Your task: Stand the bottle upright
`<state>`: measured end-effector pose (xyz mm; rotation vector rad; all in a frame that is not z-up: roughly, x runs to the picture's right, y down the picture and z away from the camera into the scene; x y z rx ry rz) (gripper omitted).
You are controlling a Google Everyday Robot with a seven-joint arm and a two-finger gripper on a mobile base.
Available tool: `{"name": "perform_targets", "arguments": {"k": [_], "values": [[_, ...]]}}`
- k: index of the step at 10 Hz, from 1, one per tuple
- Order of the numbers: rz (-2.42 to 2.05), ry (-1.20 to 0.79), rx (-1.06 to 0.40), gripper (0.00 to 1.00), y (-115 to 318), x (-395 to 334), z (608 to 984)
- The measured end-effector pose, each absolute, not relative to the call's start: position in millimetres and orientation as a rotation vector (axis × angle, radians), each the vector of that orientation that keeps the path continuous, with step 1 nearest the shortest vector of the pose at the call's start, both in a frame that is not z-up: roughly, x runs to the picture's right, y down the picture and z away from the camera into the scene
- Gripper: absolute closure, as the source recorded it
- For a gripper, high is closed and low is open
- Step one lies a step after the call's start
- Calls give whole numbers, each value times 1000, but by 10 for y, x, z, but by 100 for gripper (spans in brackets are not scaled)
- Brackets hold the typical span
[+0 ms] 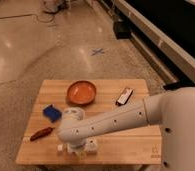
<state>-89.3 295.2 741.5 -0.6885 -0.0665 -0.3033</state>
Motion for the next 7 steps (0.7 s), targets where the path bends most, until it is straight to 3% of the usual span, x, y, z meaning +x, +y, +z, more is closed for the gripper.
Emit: {"name": "perform_targets", "arguments": {"k": [5, 7], "values": [[-299, -127, -700, 87, 2930, -947, 7326], [-287, -151, -697, 100, 2809, -902, 7300]]}}
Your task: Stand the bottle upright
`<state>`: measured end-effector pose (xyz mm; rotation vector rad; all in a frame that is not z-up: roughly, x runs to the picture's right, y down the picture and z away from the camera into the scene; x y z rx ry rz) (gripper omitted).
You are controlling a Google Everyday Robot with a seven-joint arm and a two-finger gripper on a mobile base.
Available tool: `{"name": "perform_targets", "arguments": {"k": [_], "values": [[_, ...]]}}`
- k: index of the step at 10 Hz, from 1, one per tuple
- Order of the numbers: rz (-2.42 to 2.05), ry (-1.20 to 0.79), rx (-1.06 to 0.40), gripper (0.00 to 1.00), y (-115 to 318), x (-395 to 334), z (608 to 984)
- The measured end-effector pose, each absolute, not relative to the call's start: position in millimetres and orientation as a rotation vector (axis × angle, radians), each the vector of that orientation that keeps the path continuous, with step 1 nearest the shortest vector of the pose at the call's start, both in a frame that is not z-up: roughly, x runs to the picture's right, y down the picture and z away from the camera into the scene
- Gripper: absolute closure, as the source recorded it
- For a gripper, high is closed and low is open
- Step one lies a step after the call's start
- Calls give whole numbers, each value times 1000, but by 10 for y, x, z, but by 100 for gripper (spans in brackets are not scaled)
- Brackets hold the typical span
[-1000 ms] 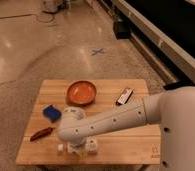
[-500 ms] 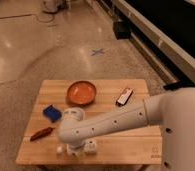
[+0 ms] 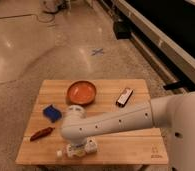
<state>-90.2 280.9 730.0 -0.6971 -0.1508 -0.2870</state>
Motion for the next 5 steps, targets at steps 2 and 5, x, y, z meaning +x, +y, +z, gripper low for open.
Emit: {"name": "perform_targets", "arguments": {"k": [2, 5], "values": [[-267, -173, -689, 100, 2622, -820, 7290], [-228, -211, -673, 100, 2260, -652, 7310]]}}
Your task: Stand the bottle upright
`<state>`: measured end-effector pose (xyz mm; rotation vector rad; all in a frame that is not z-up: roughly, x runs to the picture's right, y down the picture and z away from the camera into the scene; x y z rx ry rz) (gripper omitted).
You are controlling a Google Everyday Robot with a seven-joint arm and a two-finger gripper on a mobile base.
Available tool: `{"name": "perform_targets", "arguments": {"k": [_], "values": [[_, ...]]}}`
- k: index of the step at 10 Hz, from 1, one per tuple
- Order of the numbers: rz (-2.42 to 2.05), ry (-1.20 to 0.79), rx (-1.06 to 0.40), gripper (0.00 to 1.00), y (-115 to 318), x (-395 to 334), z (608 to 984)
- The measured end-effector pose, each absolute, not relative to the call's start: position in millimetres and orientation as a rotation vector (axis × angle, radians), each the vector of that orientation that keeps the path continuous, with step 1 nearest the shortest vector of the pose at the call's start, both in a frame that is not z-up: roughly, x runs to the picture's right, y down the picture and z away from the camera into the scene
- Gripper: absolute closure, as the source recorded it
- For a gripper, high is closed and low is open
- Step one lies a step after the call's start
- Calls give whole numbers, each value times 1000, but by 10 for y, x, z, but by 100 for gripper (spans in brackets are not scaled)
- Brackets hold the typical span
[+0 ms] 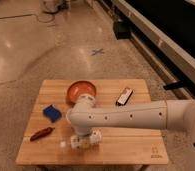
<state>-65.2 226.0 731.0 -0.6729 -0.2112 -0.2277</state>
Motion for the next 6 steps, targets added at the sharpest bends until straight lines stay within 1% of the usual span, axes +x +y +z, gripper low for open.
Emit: {"name": "perform_targets", "arguments": {"k": [3, 6], "values": [[-184, -261, -648, 100, 1826, -381, 7342], [-157, -314, -629, 100, 1502, -16, 7377]]}}
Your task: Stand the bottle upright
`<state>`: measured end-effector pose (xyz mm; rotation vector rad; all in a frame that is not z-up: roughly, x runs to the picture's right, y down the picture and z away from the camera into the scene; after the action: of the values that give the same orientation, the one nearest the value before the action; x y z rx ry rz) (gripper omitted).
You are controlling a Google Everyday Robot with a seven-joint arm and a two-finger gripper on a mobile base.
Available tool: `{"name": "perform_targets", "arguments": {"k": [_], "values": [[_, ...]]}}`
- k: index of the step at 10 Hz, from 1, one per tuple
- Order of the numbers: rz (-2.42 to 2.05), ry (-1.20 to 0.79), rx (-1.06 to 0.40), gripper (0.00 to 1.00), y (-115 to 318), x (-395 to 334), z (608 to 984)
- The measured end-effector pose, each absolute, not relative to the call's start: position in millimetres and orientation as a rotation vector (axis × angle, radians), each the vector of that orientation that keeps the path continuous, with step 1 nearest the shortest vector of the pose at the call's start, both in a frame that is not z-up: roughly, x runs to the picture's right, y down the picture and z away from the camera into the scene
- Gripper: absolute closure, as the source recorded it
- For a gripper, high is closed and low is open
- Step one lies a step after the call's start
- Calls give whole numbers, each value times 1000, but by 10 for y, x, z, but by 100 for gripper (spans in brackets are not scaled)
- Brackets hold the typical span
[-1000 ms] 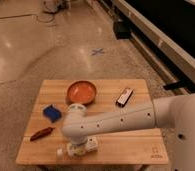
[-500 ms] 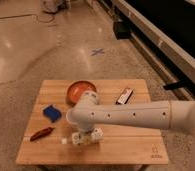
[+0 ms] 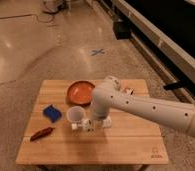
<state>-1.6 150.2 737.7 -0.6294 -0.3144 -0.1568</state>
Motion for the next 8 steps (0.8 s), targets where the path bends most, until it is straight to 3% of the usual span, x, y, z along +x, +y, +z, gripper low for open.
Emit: {"name": "perform_targets", "arguments": {"k": [8], "values": [[18, -606, -690, 100, 1096, 537, 7552]]}}
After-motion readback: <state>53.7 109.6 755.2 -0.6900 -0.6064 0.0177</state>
